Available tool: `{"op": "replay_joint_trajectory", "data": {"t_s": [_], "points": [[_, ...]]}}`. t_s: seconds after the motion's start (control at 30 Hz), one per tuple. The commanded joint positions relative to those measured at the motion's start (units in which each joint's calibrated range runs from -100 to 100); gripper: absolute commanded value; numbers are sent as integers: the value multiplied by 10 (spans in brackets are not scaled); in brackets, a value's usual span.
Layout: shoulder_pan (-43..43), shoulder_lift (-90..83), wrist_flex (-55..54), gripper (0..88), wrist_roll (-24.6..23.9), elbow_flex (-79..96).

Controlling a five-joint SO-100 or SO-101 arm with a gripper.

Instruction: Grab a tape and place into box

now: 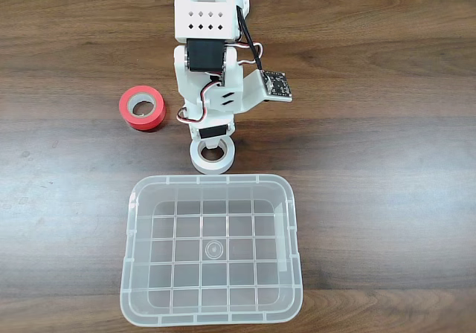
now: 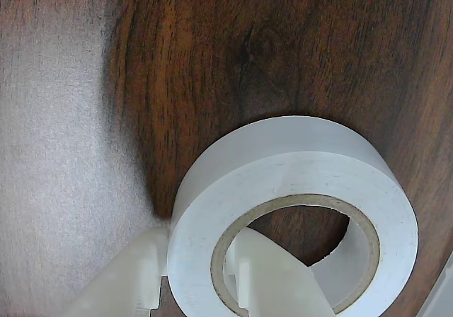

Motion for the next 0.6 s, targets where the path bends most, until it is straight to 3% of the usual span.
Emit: {"op": "replay_joint_trajectory", "data": {"t_s": [0.0,0.57], "points": [[6,-21,1,14,0,-43],[0,-345,101,21,0,-108]]}}
